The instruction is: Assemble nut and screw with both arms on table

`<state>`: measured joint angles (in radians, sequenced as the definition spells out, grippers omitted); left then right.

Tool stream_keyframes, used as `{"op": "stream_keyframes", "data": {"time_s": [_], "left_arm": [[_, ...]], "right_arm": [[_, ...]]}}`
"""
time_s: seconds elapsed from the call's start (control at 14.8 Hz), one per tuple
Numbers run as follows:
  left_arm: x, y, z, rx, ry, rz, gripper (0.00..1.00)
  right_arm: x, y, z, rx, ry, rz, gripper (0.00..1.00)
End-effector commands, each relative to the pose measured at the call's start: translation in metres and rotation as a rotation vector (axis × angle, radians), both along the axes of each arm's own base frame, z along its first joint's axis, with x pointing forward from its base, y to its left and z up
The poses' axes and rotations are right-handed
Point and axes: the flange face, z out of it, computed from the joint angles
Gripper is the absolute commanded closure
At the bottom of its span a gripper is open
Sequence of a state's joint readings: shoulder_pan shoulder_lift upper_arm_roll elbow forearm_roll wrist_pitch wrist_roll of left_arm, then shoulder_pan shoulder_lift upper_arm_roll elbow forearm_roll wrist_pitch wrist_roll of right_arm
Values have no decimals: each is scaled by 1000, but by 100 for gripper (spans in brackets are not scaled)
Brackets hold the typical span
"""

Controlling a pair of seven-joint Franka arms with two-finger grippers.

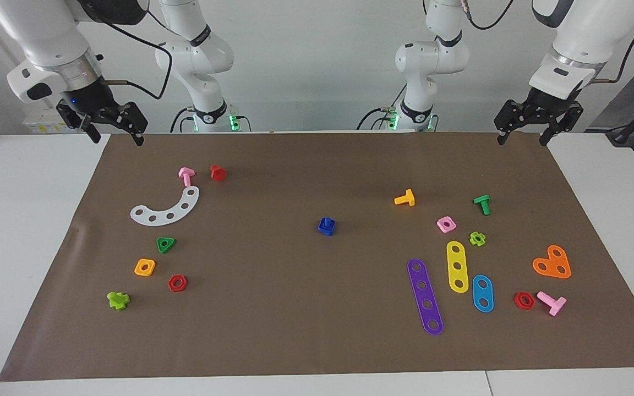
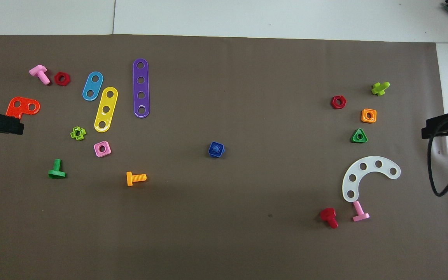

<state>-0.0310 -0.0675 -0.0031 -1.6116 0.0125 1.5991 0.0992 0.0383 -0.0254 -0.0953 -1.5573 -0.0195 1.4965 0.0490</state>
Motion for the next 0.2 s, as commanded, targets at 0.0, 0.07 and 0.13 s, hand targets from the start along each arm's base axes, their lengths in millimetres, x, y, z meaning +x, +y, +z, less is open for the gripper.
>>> {"op": "stream_keyframes", "data": {"time_s": [0.0, 0.07, 0.13], "left_arm": [[-8, 0, -1, -14, -12, 4, 0], [-8, -1, -1, -14, -10, 3, 0], [-9, -1, -1, -14, -9, 3, 0]], "right_arm": [[-4, 2, 2, 19, -9, -10, 0], [-4, 2, 2, 19, -9, -8, 0], [-4, 2, 1, 19, -7, -10, 0]]}}
